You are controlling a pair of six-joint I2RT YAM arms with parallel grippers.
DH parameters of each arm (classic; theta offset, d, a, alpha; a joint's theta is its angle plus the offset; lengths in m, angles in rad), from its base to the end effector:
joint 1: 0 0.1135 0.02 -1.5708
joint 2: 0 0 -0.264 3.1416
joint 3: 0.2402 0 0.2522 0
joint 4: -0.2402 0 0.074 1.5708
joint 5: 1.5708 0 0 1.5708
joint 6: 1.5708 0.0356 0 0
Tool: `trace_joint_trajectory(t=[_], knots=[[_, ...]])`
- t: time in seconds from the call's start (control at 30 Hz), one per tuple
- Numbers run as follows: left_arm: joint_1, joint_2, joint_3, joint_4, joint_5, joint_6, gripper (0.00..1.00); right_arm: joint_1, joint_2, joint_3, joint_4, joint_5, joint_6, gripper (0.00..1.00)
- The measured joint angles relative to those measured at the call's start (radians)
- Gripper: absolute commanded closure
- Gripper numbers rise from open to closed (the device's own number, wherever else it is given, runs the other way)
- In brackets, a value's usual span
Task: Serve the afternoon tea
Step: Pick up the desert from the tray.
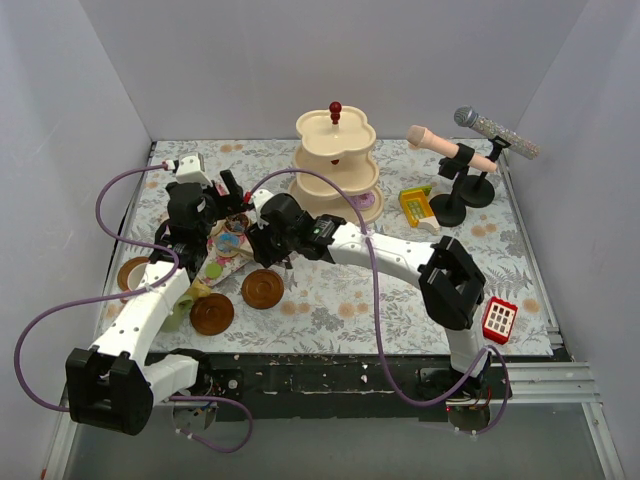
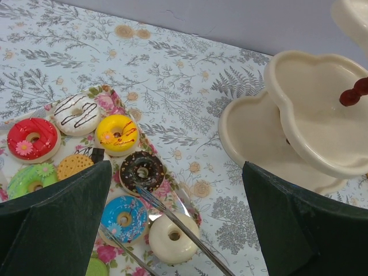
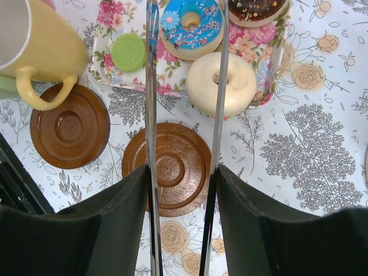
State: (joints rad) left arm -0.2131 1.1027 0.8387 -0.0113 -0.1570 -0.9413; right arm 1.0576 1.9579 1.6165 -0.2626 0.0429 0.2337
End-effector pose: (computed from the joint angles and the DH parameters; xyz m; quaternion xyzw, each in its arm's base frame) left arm 0.2534 -0.0491 0.3134 -0.3273 0.7260 -0.2758 0.5382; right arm 0.2275 0.4006 0.2703 -0.3453 0.8152 0.2644 0.3826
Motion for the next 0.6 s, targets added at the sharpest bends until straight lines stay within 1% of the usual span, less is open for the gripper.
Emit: trace_joint_trajectory(t=[0.23,0.6], knots=[[0.005,0.003,0.000,-0.013,-0.030,0.004,0.02,0.000,0.025,0.032,-0.028,-0.013,0.005,0.43],[0.005,0.003,-0.008,-0.016,-0.031,0.003,0.02,0.000,0.027,0.038,-0.054,-0.018,0.017,0.43]])
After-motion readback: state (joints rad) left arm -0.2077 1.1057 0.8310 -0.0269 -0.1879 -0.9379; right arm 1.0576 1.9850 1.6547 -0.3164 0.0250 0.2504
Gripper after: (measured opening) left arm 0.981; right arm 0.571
